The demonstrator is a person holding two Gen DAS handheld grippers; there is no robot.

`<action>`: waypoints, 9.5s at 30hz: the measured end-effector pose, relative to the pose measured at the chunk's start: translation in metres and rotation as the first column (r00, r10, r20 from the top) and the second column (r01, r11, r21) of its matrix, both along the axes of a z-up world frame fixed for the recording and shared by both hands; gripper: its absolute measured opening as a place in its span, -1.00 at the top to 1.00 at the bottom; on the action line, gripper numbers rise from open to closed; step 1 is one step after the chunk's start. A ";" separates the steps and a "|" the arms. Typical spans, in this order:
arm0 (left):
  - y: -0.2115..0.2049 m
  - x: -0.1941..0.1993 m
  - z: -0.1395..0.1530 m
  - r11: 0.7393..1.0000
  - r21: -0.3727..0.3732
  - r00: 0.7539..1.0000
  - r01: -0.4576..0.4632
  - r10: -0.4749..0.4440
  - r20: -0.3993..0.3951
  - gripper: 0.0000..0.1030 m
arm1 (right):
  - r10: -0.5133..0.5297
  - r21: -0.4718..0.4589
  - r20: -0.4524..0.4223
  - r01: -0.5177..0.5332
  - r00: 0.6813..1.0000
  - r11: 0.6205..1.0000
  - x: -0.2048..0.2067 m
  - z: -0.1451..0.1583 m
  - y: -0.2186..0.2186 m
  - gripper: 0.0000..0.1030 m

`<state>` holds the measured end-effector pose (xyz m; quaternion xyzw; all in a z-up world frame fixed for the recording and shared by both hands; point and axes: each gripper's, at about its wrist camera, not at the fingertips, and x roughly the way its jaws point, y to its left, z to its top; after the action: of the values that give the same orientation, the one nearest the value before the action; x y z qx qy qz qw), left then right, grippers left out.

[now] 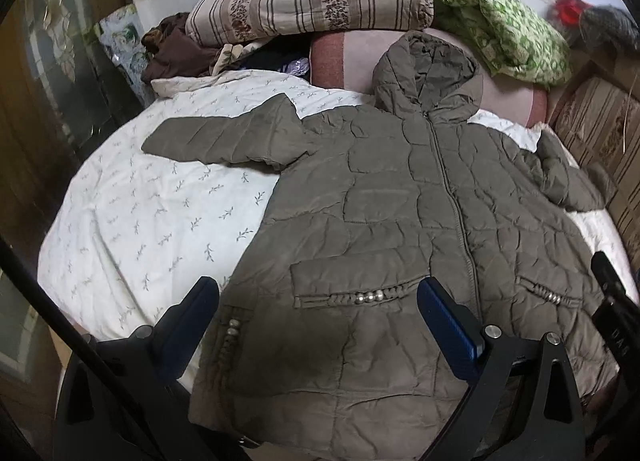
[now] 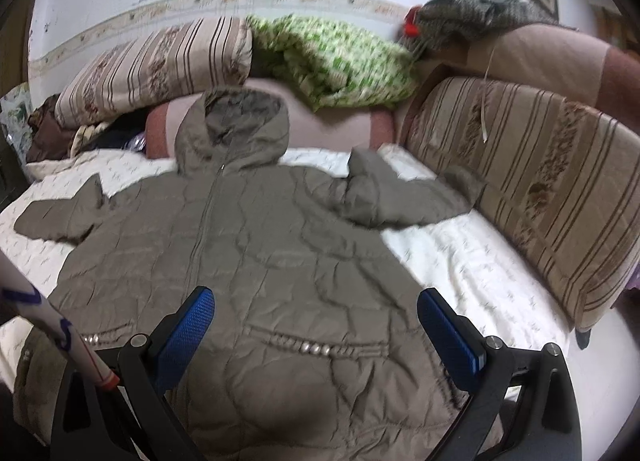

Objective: Fold large clothes

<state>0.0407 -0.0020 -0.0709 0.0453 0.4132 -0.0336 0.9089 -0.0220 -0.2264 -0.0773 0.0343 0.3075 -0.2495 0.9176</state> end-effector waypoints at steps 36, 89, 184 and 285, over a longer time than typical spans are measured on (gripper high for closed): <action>0.054 0.054 -0.034 0.994 -0.102 0.996 -0.047 0.039 -0.078 -0.93 | 0.095 0.031 -0.206 -0.091 0.974 0.995 0.041 -0.039 0.043 -1.00; 0.257 0.371 -0.126 0.841 -0.234 0.873 -0.488 0.471 -0.130 -0.43 | 0.111 -0.146 -0.415 -0.187 0.903 0.971 0.128 -0.070 0.104 -0.98; 0.080 0.225 -0.100 0.980 -0.194 0.994 -0.041 0.020 -0.106 -0.51 | -0.028 0.395 -0.308 0.155 0.951 0.906 0.226 -0.091 -0.080 -0.44; 0.014 0.183 -0.134 0.983 -0.175 0.995 0.062 -0.075 -0.068 -0.95 | -0.665 0.252 -0.004 0.644 0.747 0.723 0.096 0.111 -0.423 0.81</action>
<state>0.2236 0.0122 -0.2052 -0.0206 0.4402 -0.1022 0.8918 0.0736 -0.6494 0.0335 0.2605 0.2628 -0.5169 0.7719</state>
